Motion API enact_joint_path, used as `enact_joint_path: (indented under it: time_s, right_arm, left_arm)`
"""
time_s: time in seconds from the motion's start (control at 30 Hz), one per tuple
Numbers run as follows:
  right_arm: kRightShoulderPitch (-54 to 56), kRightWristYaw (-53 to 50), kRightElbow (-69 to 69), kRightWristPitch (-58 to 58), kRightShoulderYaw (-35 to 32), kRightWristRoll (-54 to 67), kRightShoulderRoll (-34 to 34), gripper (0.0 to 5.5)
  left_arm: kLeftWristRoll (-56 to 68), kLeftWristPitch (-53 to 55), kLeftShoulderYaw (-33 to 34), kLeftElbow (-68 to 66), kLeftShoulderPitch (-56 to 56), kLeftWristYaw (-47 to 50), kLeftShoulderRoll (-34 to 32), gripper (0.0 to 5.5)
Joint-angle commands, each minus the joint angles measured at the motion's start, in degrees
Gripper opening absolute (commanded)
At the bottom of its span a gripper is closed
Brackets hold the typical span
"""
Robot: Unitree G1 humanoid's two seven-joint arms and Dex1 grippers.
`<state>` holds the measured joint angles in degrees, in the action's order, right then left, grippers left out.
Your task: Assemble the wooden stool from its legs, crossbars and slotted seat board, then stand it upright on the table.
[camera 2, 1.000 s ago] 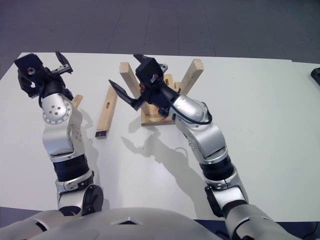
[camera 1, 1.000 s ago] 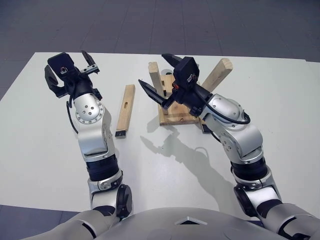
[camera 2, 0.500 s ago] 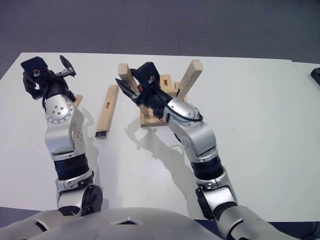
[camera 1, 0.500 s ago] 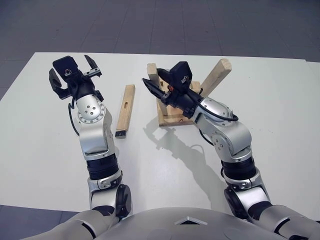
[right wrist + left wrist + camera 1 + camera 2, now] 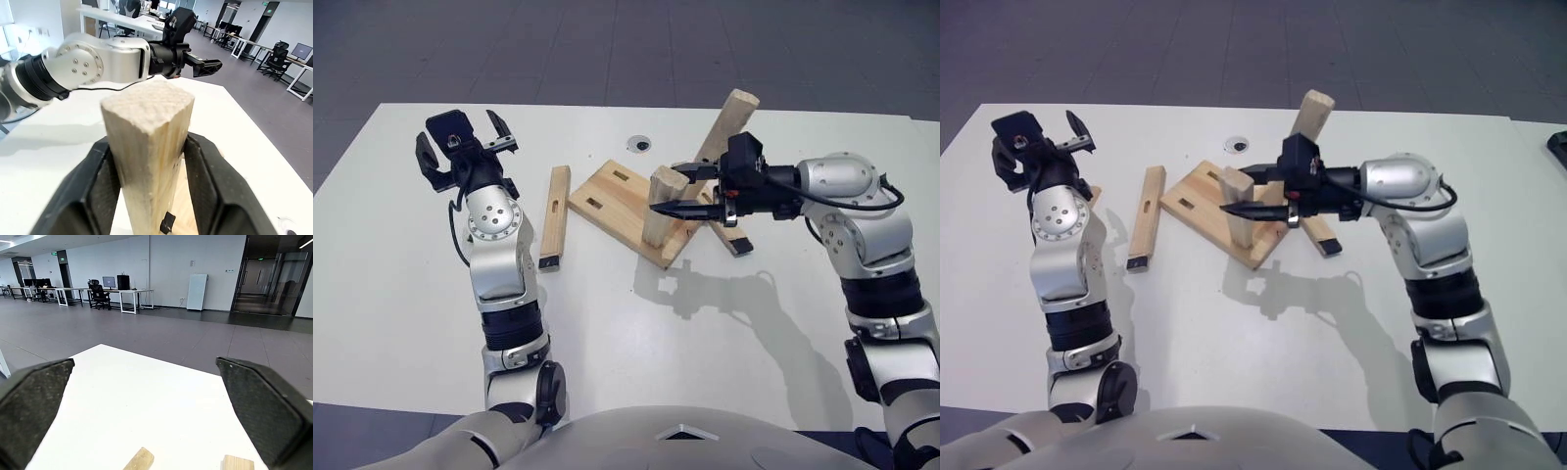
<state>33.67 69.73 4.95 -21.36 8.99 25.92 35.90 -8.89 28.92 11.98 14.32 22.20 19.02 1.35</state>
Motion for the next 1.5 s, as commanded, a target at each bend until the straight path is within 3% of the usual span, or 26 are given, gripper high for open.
enact_joint_path:
  time_s: [0.03,0.13,0.23,0.4,0.5,0.6,0.67,0.93,1.1,1.33,1.5]
  right_arm:
    - [1.38,-1.42,7.02,-7.09,-7.72,9.92,1.31,2.74]
    - [2.49,-12.12,15.72,-16.22,-16.08,25.98,-1.74,3.22]
    - [2.44,-24.67,20.87,-18.98,-18.06,34.43,-6.78,3.64]
    - [0.4,-44.1,24.83,-23.26,-9.07,37.09,-18.61,4.45]
    - [-2.02,-50.35,24.9,-27.19,-2.49,36.91,-22.71,4.86]
    - [-4.24,-50.89,25.28,-29.86,1.32,37.47,-23.88,5.36]
    - [-4.83,-51.36,24.17,-30.48,1.95,36.61,-24.07,5.36]
    - [-1.15,-40.55,14.18,-26.99,-0.9,22.45,-9.82,5.36]
    - [1.76,-35.83,9.96,-22.04,-0.49,14.45,-6.82,5.36]
    - [-2.71,-37.79,13.95,-21.84,-0.77,14.53,-12.12,5.36]
    - [-2.48,-50.56,8.96,-28.5,2.41,12.24,-24.4,5.36]
  left_arm:
    - [-0.68,1.31,-1.06,1.35,-2.45,-0.67,-0.32,5.4]
    - [-0.8,1.51,-0.31,2.7,-3.96,0.17,0.11,5.4]
    - [-0.47,1.34,1.02,3.34,-4.08,1.28,0.3,5.4]
    - [-0.13,0.23,3.15,3.29,-2.21,2.45,-0.94,5.4]
    - [-0.05,-0.28,3.84,3.01,-1.0,2.66,-1.7,5.4]
    - [0.2,-0.45,4.19,2.18,-0.11,2.82,-1.88,5.4]
    - [0.33,-0.56,3.94,1.77,0.33,2.91,-1.81,5.4]
    - [0.36,-0.15,3.47,0.39,0.21,2.45,-1.91,5.4]
    - [0.37,0.11,3.27,-0.18,-0.08,1.86,-2.32,5.4]
    - [0.19,0.44,2.8,-0.09,-0.08,0.96,-2.56,5.4]
    - [0.1,0.48,3.19,0.3,-0.67,0.56,-3.07,5.4]
